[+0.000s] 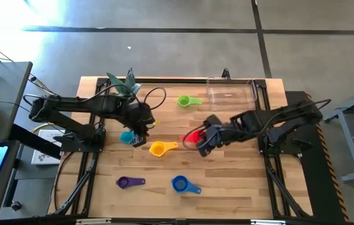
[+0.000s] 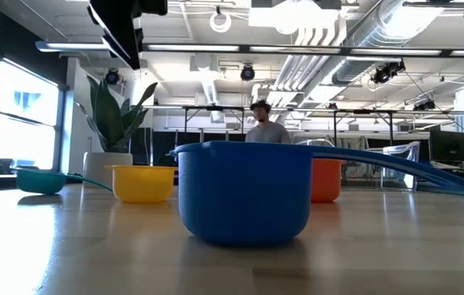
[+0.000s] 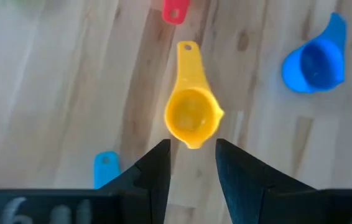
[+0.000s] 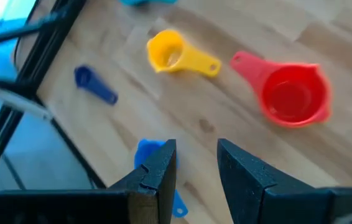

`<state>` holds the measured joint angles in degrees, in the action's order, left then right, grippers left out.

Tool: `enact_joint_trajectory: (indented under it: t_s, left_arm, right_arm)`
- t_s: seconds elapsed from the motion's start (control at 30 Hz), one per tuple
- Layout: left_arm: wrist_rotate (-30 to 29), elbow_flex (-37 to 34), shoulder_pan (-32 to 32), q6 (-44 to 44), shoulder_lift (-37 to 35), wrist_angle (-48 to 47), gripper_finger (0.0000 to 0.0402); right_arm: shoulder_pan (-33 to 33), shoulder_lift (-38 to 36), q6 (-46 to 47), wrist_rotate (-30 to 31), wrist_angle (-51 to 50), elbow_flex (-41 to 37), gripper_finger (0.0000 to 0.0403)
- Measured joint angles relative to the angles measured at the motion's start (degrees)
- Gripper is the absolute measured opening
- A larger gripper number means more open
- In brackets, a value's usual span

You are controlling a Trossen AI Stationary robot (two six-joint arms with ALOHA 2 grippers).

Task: Nest measuring cups in basket
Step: Stack the blue measuring cup on top of the red measuring cup

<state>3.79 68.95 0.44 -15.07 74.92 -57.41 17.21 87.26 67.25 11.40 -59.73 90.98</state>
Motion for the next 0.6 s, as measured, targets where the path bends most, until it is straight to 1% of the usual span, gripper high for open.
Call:
enact_joint_trajectory:
  t_s: [0.3,0.5,0.6]
  left_arm:
    - [0.0,0.0,-6.7,-8.8,-1.0,0.0,0.0115]
    - [0.0,0.0,-10.8,-13.7,-1.0,0.0,0.0115]
    - [0.0,0.0,-13.1,-15.8,-1.0,0.0,0.0115]
  right_arm:
    - [4.8,4.7,-1.8,0.1,3.9,0.0,0.0113]
    - [6.3,8.9,-2.7,-0.6,8.1,0.0,0.0149]
    - [6.7,11.4,-6.4,-0.7,10.3,0.0,0.0165]
